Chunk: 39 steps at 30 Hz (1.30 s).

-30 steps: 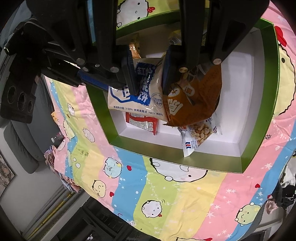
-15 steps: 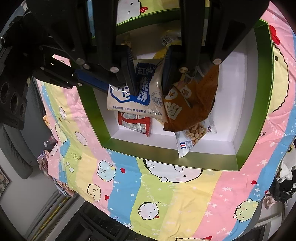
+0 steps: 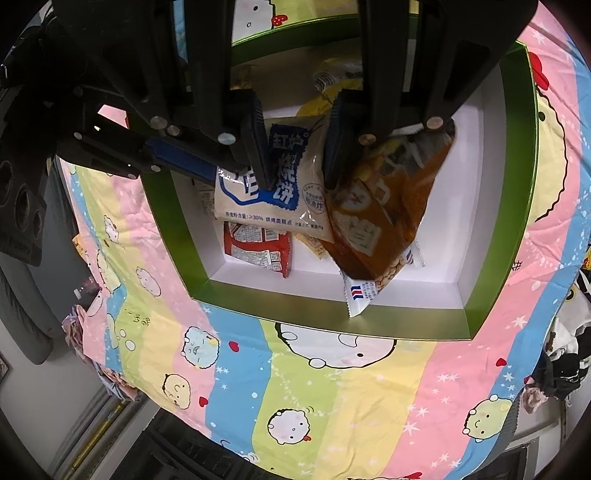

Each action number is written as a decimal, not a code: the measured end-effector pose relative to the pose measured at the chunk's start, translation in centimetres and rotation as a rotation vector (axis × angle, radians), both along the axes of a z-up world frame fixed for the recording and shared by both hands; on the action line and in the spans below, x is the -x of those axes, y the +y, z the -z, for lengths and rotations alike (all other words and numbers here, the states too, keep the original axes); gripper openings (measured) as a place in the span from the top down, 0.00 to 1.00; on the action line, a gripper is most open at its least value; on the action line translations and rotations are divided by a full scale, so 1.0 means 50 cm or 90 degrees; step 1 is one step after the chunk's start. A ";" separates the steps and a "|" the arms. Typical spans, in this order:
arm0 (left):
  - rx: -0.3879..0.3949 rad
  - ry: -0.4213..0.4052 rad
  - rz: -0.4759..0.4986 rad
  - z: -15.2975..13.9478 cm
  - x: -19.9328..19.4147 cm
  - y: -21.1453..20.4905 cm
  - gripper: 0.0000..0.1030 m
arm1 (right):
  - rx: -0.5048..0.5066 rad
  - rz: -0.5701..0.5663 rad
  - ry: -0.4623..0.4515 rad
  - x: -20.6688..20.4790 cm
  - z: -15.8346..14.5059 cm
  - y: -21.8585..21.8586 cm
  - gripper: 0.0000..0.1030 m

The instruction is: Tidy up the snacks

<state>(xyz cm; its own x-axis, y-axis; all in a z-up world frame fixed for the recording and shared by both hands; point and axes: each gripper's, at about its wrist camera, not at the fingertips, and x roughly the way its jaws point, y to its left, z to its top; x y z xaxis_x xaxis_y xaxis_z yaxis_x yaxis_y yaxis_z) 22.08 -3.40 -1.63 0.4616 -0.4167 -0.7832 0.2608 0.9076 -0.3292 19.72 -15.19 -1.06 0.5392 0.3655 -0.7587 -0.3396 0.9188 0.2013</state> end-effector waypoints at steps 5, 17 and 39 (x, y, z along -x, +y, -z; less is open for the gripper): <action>-0.007 0.000 -0.006 0.000 0.000 -0.001 0.71 | 0.002 -0.001 0.003 -0.002 0.001 -0.001 0.84; -0.023 -0.002 -0.019 0.002 -0.001 -0.001 0.62 | 0.014 0.009 0.004 -0.004 0.002 0.000 0.83; -0.082 -0.034 -0.052 -0.015 0.010 0.006 0.21 | 0.041 0.032 0.017 -0.005 0.000 0.004 0.48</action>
<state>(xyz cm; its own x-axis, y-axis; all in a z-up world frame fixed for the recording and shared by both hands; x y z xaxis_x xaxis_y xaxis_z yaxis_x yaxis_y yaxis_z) 21.58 -3.12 -0.87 0.5319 -0.2745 -0.8011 0.1987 0.9600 -0.1971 19.99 -15.00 -1.07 0.5347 0.2879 -0.7945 -0.2878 0.9460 0.1492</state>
